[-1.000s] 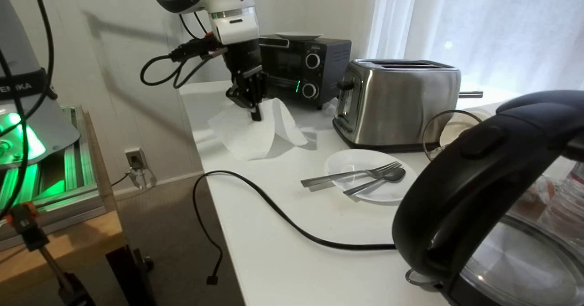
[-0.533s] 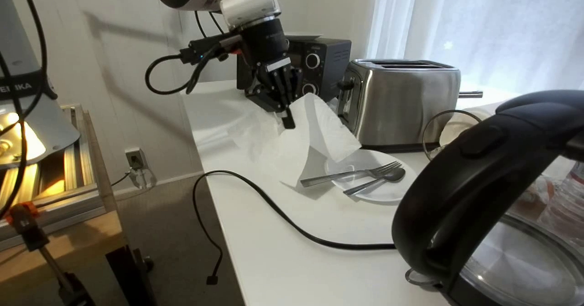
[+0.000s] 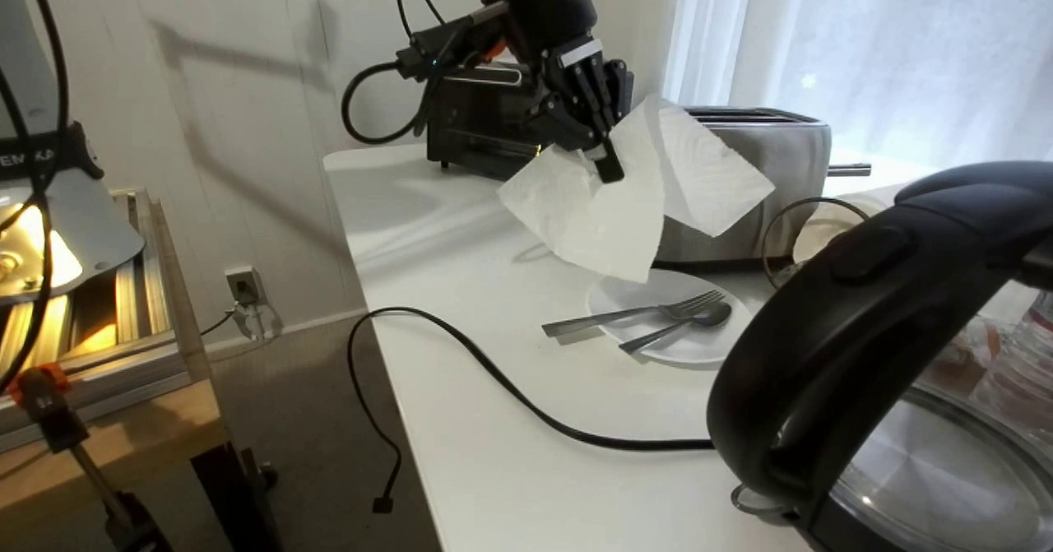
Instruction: Pick up the paper towel from the plate and use it to wipe the oven door and then place the paper towel to the right of the toaster
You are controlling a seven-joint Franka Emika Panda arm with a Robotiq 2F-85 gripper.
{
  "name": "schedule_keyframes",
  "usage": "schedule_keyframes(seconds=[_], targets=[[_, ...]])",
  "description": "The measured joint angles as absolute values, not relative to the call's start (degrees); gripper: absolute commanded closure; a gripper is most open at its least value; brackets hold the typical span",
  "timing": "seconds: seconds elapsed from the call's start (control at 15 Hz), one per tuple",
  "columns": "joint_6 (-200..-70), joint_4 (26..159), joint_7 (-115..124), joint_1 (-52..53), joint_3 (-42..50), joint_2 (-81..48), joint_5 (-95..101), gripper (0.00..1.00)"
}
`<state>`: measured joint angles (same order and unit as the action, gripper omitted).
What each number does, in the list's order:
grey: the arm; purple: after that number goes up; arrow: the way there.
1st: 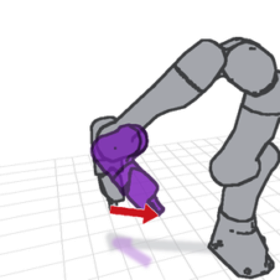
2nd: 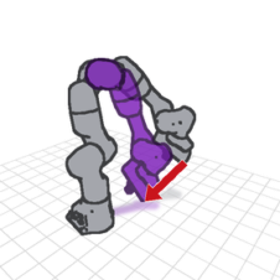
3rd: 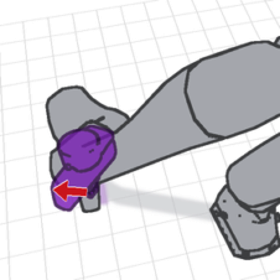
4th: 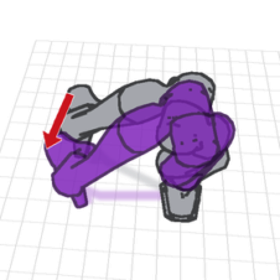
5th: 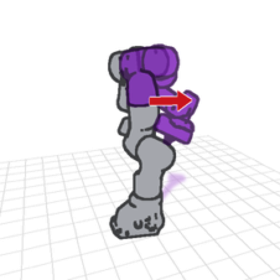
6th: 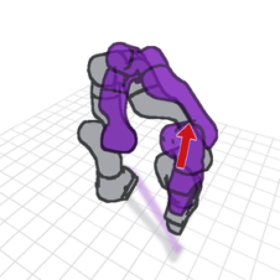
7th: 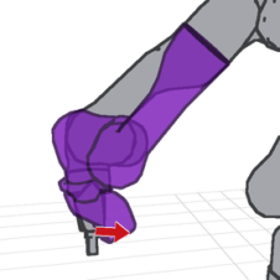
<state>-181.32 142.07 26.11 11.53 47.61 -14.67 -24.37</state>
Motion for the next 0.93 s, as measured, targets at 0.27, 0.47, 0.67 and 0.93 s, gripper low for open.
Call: schedule_keyframes(seconds=[0.27, 0.47, 0.67, 0.93], targets=[[-181.0, 139.2, 27.4, 9.3, 45.9, -16.6, -24.7, 1.0], [-181.0, 137.9, 27.6, 5.2, 41.5, -17.8, -25.3, 1.0], [-181.0, 136.4, 28.1, -0.5, 35.2, -19.8, -25.9, 1.0], [-182.6, 134.0, 29.3, -7.9, 28.6, -23.8, -26.2, 0.72]])
